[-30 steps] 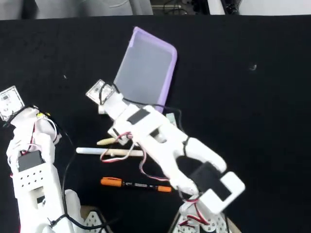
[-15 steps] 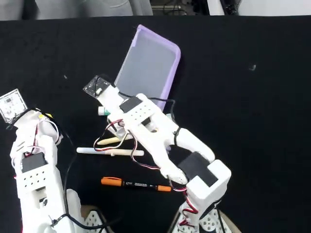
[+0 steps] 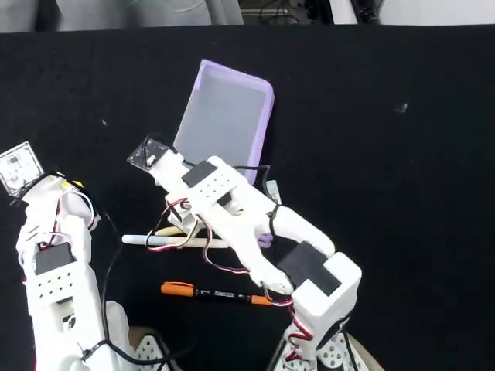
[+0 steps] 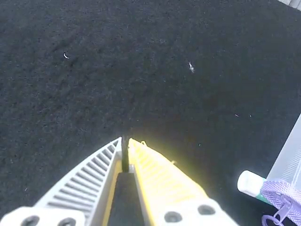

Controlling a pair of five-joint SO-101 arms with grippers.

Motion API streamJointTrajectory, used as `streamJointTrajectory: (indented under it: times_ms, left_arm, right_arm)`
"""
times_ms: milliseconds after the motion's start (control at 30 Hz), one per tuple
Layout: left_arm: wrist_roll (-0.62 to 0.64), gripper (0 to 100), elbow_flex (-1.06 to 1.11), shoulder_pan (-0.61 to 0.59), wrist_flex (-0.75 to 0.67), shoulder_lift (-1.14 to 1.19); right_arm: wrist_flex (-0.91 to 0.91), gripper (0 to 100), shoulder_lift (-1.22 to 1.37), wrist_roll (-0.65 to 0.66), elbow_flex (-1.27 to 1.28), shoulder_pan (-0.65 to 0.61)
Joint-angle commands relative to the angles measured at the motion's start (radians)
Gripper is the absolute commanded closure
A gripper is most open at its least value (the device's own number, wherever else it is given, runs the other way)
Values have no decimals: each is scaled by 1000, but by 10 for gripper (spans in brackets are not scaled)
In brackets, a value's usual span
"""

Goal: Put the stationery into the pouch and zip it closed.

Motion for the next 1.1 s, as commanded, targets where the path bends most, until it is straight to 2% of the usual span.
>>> streamJointTrajectory:
  times_ms: [0, 167, 300, 567, 733, 900, 1067]
  left_arm:
    - [6, 967, -16, -10, -26, -15]
    - [6, 967, -16, -10, -26, -15]
    - [6, 967, -16, -10, -26, -15]
    - [6, 967, -16, -10, -28, -15]
    - [6, 966, -16, -8, -26, -15]
    - [6, 966, -16, 1, -26, -15]
    - [5, 966, -16, 33, -25, -15]
  right_arm:
    - [-2, 807, 2, 9, -33, 3]
    - [-2, 822, 64, 48, -70, 35]
    - [0, 936, 53, 48, -79, 41]
    - [80, 941, -71, 43, -70, 44]
    - [117, 988, -139, 43, -70, 97]
    - [160, 986, -222, 41, -70, 155]
    - [176, 986, -344, 46, -13, 161]
